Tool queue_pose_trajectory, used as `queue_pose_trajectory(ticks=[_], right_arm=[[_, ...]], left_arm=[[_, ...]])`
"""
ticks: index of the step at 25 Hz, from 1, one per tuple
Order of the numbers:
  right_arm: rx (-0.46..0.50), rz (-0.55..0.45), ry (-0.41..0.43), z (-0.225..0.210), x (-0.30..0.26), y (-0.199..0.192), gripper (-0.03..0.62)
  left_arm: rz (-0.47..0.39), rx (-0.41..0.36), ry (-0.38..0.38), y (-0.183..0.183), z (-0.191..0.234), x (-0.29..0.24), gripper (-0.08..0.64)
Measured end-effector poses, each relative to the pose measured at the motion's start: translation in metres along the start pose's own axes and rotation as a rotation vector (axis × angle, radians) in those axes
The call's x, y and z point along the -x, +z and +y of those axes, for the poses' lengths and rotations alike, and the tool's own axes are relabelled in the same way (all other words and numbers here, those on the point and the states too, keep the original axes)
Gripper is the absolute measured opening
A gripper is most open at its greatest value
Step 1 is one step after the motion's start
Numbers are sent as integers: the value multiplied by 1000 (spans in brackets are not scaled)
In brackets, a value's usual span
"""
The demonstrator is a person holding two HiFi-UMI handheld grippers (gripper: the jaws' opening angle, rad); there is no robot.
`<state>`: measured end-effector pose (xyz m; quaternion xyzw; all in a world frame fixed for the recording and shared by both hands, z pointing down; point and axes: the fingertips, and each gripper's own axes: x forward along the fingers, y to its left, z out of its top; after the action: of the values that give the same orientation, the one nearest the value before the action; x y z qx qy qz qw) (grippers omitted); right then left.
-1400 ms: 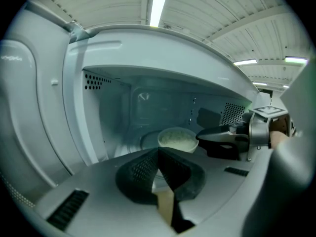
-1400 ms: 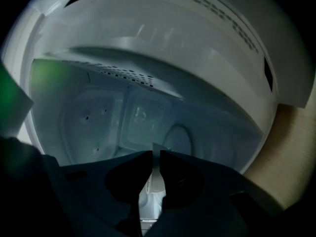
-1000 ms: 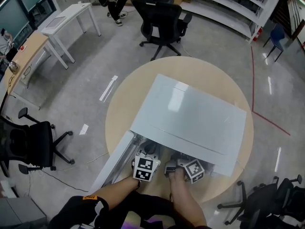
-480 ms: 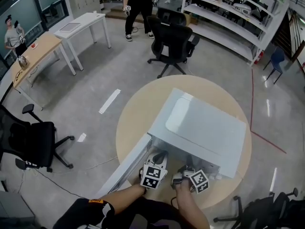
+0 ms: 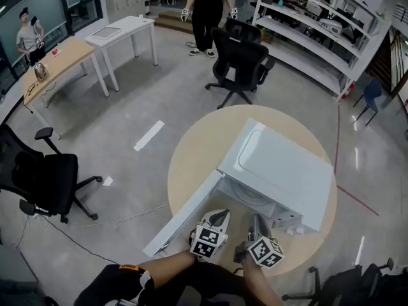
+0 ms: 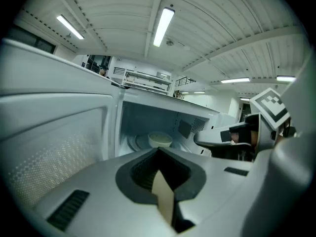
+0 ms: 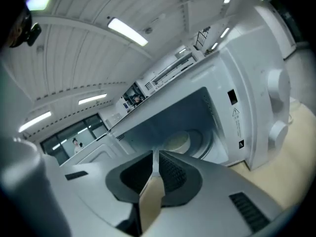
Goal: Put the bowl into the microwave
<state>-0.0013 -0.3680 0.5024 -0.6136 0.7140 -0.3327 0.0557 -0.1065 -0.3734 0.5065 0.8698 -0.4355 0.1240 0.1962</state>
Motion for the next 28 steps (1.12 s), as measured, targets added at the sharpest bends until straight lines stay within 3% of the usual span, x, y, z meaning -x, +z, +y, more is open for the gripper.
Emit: queue_pose_trajectory(ticks=[9, 14, 20, 28], right_arm=[[214, 69, -11, 40, 40, -39, 18], [264, 71, 8, 53, 61, -49, 18], [332, 79, 41, 63, 79, -54, 18], [353, 98, 71, 53, 125, -67, 18]], left_arm=[[10, 16, -38, -30, -6, 51, 46], [-10, 48, -46, -31, -8, 75, 46], [-41, 31, -47, -31, -20, 97, 46], [-36, 17, 6, -53, -54, 130, 46]])
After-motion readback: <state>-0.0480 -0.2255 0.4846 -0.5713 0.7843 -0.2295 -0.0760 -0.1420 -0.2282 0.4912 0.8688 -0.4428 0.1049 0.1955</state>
